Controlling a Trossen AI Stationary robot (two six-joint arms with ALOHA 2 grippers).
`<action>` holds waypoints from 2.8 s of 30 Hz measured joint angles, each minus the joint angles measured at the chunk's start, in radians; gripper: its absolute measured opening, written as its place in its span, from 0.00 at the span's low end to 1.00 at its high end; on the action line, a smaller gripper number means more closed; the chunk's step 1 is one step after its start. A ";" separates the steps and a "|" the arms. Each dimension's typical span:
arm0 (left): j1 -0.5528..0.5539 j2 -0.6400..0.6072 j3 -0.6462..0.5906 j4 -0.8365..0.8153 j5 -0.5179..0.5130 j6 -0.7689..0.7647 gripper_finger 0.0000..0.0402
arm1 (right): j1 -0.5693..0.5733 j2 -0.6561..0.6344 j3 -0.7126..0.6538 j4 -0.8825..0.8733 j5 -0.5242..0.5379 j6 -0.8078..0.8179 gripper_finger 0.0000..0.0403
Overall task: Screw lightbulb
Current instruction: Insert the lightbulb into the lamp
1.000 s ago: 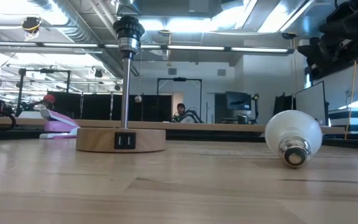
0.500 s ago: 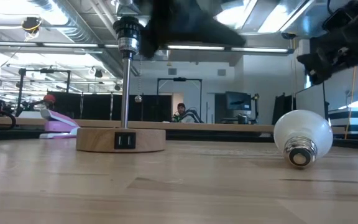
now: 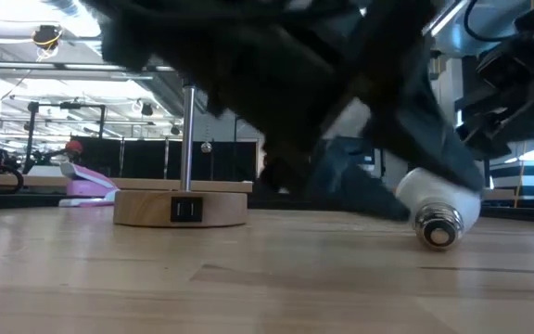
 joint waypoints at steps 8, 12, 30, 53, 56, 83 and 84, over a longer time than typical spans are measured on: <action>0.057 0.014 0.003 0.000 -0.002 -0.074 0.64 | 0.016 0.218 0.000 0.175 0.126 0.021 0.61; 0.068 0.020 0.004 -0.021 -0.001 -0.094 0.64 | 0.016 0.344 0.000 0.298 0.081 0.025 0.61; 0.063 0.027 0.004 -0.102 0.014 0.106 0.36 | 0.016 0.494 0.002 0.475 -0.085 0.058 0.61; -0.043 -0.219 0.000 -0.147 -0.276 0.342 0.22 | 0.016 0.073 0.148 0.204 -0.165 0.103 0.61; -0.064 -0.292 0.001 -0.132 -0.337 0.405 0.22 | 0.016 0.043 0.194 0.210 -0.166 0.111 0.61; 0.020 -0.649 -0.111 0.190 -0.328 0.907 0.22 | -0.103 0.434 0.604 0.617 -0.198 -0.206 0.78; 0.029 -0.649 -0.125 0.218 -0.332 0.907 0.22 | -0.103 0.449 0.605 0.658 -0.199 -0.198 0.78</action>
